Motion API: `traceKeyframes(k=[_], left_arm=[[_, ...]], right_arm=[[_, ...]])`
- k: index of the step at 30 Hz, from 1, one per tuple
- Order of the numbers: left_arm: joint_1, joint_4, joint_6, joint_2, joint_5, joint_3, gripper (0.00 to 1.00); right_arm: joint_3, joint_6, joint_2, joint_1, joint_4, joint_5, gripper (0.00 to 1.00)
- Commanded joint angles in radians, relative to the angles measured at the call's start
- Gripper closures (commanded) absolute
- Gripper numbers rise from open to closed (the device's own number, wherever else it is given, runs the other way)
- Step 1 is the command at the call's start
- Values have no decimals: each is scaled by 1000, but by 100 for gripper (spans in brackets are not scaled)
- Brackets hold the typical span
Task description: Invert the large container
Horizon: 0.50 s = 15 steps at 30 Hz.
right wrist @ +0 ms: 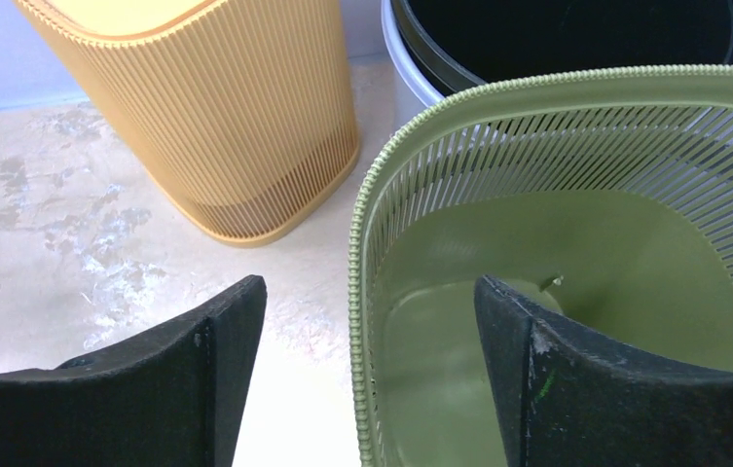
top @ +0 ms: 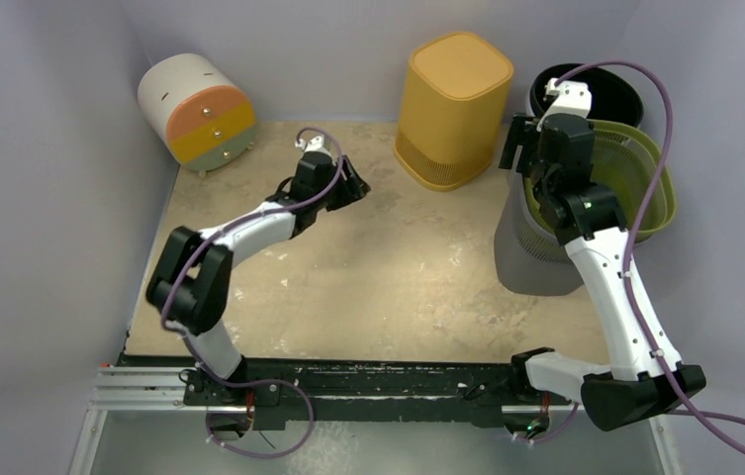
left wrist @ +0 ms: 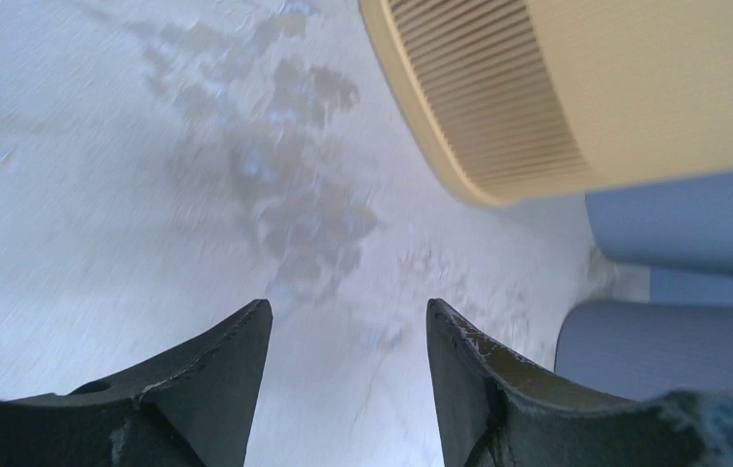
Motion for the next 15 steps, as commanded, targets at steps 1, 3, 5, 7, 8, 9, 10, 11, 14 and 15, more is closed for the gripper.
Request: traceKeyframes(k=[1, 3, 5, 7, 8, 9, 10, 11, 14, 15], left_arm=[[-4, 39, 57, -194, -17, -153, 43], [-4, 27, 63, -257, -24, -199, 43], [-4, 13, 72, -307, -30, -234, 43], [-4, 5, 74, -348, -39, -268, 43], [-4, 5, 74, -374, -45, -286, 43], [-4, 6, 74, -390, -47, -303, 43], [-4, 9, 72, -403, -49, -318, 43], [-4, 10, 71, -414, -50, -331, 43], [-4, 5, 74, -438, -48, -358, 43], [-4, 0, 78, -444, -50, -364, 43]], right_arm=[[-8, 17, -13, -12, -3, -24, 24], [-16, 29, -5, -13, 0, -50, 29], [-19, 38, 9, -14, -5, -55, 34], [-22, 43, 20, -14, -5, -54, 39], [-26, 44, 23, -14, -3, -52, 39], [-34, 45, 24, -15, -1, -51, 39], [-42, 47, 26, -15, 0, -46, 39], [-51, 50, 27, -15, 0, -41, 40], [-57, 54, 25, -15, -2, -27, 54], [-53, 55, 23, -15, -4, -17, 62]])
